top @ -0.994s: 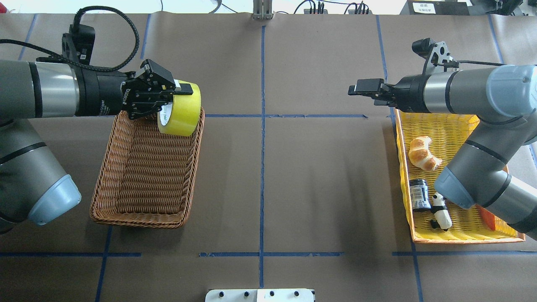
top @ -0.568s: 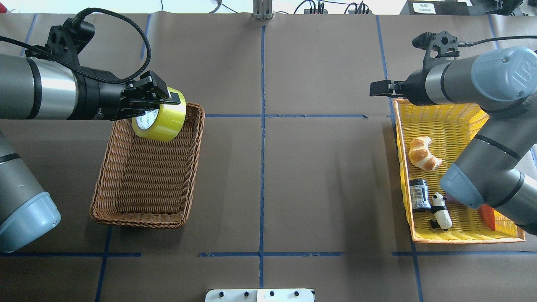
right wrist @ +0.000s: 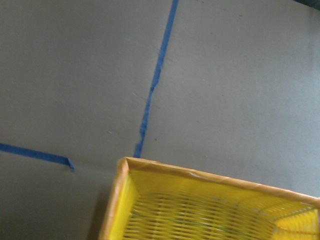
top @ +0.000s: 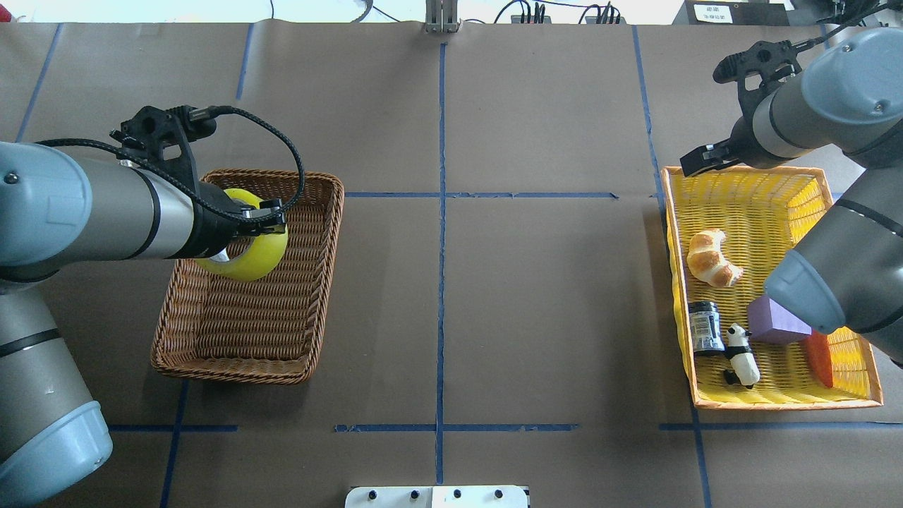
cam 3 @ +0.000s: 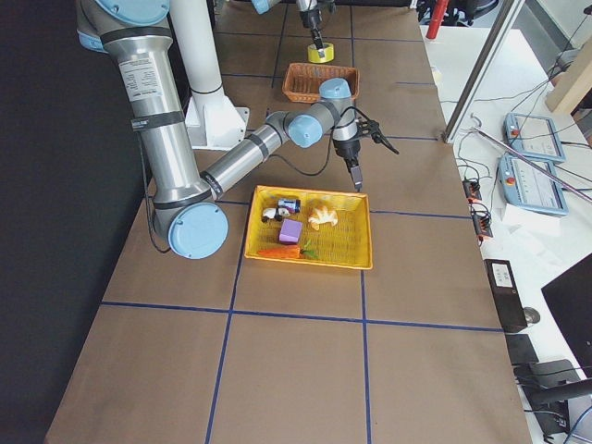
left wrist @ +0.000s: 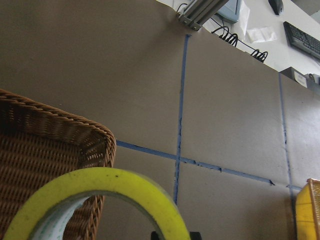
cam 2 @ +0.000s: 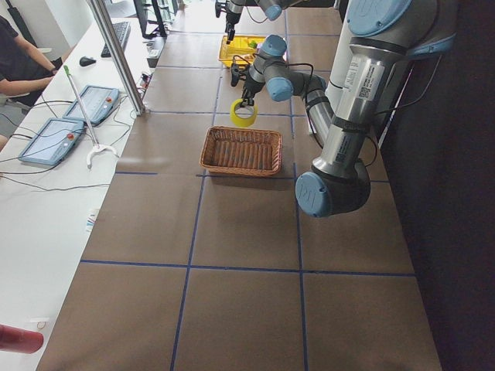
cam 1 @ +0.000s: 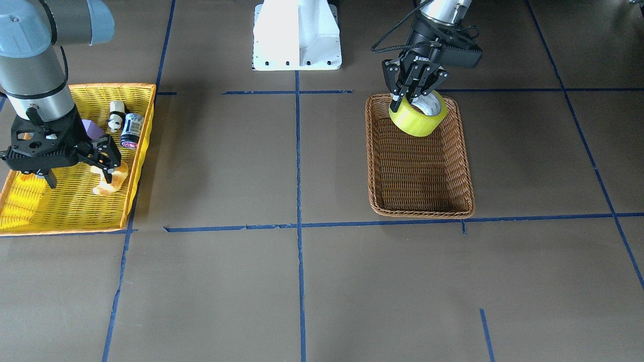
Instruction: Move tape to another basket
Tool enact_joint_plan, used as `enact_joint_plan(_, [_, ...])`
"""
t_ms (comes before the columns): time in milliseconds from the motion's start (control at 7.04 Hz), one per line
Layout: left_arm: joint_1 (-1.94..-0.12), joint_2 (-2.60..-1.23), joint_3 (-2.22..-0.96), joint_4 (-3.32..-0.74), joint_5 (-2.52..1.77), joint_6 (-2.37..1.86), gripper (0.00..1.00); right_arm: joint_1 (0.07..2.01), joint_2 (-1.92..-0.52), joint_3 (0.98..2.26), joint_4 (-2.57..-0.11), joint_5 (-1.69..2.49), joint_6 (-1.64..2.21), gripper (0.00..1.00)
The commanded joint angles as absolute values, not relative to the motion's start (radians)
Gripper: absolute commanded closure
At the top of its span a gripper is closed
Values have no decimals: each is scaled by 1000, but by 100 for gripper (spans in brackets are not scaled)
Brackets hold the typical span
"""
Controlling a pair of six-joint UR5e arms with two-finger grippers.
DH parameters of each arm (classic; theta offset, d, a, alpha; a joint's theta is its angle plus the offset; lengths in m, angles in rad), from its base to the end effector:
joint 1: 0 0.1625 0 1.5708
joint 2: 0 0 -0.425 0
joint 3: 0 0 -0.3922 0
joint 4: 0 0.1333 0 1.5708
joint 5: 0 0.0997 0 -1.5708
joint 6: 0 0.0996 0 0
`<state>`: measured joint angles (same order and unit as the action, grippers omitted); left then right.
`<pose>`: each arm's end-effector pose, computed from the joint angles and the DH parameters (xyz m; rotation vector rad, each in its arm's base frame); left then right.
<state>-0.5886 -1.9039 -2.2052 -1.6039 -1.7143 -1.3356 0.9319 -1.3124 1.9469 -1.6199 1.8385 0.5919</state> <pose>0.3483 -0.3757 0.2105 0.2803 0.9705 -0.2512 -0.2485 -0.5138 0.3659 0.3251 -0.5484 -0.1237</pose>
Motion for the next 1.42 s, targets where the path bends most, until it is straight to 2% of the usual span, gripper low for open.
enact_joint_plan(0, [-476, -1911, -2197, -1476, -1709, -1258, 100, 1093, -1325, 1938, -1724, 2069, 364, 0])
enact_joint_plan(284, [-469, -1948, -2082, -1489, -1718, -1174, 100, 1185, -1367, 1933, -1720, 2181, 357, 0])
enact_joint_plan(710, [-517, -1951, -1930, -1602, -1716, -1152, 100, 1223, -1393, 1936, -1715, 2212, 379, 0])
enact_joint_plan(1278, [-520, -1951, -1830, -1698, -1718, -1149, 98, 1256, -1390, 1937, -1694, 2207, 377, 0])
